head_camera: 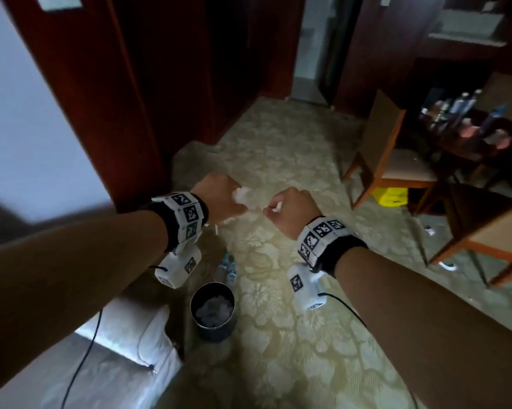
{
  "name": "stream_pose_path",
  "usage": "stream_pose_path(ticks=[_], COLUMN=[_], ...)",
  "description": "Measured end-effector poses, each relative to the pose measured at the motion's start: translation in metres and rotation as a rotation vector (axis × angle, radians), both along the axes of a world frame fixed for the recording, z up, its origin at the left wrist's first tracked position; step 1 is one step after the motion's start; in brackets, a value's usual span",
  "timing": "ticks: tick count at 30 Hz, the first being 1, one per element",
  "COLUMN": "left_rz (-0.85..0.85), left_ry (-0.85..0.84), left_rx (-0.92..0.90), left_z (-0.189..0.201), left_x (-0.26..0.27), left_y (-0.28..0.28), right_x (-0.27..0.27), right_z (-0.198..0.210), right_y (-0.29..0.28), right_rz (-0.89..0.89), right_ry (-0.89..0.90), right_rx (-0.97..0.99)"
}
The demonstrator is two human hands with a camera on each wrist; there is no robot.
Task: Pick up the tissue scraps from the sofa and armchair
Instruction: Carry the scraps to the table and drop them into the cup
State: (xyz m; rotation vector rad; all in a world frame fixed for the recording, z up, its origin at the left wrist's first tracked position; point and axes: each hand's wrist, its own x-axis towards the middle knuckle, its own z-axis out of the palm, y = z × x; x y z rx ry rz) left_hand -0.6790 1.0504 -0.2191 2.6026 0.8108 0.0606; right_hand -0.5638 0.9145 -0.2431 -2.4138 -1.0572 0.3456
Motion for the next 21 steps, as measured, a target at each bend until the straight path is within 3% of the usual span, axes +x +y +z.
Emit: stream_pose_path(ticks=[12,16,21], left_rz=[0.299,0.405,0.466], left_ry=[0.034,0.036,0.063], left_rx=[-0.085,-0.113,-0.183], left_z=[-0.065,-0.109,-0.192], left_x=[0.009,0.006,0.009], left_y=[0.116,0.137,0.156], right_x=[0.025,0.026,0.030], right_z=[-0.049,-0.094,-0.190], right_y=[0.147,0.181,0.217], right_rz=[0.225,0.263,0.325], right_ry=[0.029,0.095,0.153], right_rx=[-0.086,-0.089,-0.164])
